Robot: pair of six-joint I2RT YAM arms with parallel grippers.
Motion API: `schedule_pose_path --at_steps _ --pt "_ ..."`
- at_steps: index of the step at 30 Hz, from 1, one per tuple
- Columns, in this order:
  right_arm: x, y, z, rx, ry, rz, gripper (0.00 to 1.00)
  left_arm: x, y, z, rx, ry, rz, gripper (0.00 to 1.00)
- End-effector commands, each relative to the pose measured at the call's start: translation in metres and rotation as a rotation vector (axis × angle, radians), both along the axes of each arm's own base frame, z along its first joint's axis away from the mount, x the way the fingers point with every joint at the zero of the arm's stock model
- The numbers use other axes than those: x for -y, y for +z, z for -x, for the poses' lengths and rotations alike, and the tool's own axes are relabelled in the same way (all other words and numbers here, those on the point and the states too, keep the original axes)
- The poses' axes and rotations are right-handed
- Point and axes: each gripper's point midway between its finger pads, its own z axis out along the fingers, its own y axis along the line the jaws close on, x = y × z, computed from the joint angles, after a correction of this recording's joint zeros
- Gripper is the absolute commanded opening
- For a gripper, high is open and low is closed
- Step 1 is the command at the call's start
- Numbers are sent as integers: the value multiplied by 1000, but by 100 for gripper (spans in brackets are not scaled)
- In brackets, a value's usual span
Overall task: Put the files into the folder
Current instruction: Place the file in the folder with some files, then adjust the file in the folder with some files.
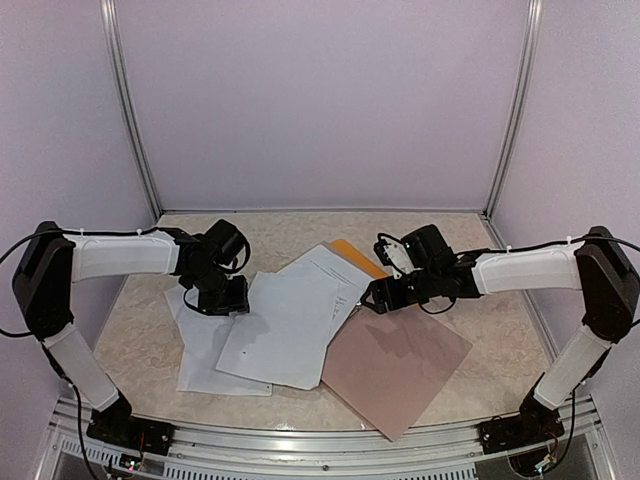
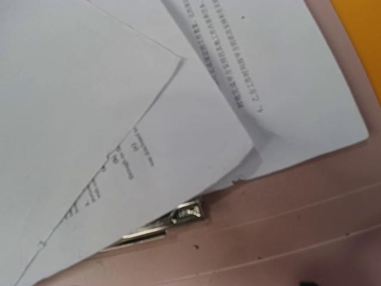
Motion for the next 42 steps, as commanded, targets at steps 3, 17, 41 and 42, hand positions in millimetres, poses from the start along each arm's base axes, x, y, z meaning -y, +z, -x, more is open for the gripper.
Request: schedule_pose_path --at_steps 3,17,41,42 --pt "0 -10 2 -16 6 3 77 16 6 -28 24 -73 103 50" --pt "-4 -22 7 -40 19 1 76 22 12 -75 65 -120 160 40" --pt "-7 -29 11 -55 27 -5 76 28 -7 -81 9 -121 226 8" --pt "-6 -30 11 -55 25 -5 76 29 -6 -82 13 -126 227 5"
